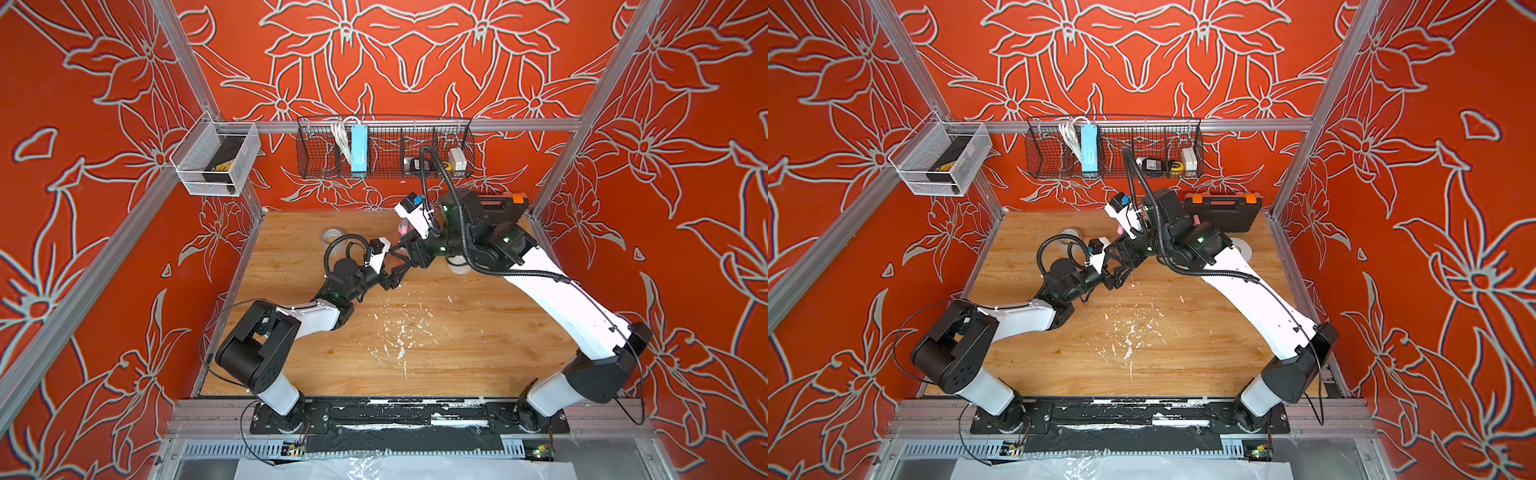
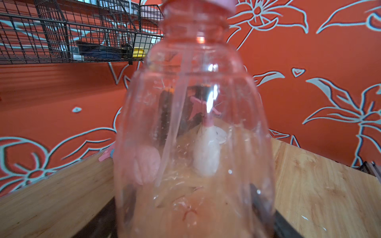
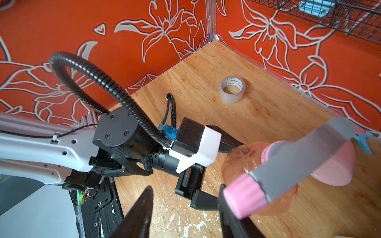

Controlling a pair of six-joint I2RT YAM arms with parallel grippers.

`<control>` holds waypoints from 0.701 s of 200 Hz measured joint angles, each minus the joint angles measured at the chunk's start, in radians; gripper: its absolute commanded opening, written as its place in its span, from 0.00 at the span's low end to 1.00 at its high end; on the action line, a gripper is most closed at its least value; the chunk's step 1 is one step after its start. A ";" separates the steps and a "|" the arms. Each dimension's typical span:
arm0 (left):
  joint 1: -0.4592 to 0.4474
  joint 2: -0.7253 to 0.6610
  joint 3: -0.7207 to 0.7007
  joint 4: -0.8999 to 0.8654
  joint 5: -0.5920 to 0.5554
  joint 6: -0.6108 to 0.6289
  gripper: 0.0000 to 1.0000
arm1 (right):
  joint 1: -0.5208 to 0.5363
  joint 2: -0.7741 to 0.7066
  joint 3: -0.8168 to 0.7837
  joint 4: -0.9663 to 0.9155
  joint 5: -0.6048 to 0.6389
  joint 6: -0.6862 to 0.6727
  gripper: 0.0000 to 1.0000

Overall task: Attach spray nozzles to spray bottles
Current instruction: Screw the spray nozzle on the spray bottle.

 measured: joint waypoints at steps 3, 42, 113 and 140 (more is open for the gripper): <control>0.000 -0.001 0.000 0.000 0.000 0.000 0.44 | 0.000 0.003 0.002 0.000 0.000 0.001 0.51; 0.000 -0.003 0.000 -0.002 0.009 0.002 0.45 | 0.009 0.008 0.005 -0.002 -0.001 0.002 0.53; 0.003 -0.003 0.000 -0.011 0.016 0.003 0.45 | 0.005 -0.097 -0.029 -0.002 0.063 -0.011 0.57; 0.005 -0.003 0.000 -0.013 0.018 0.003 0.45 | 0.001 -0.084 -0.036 0.004 0.089 -0.011 0.58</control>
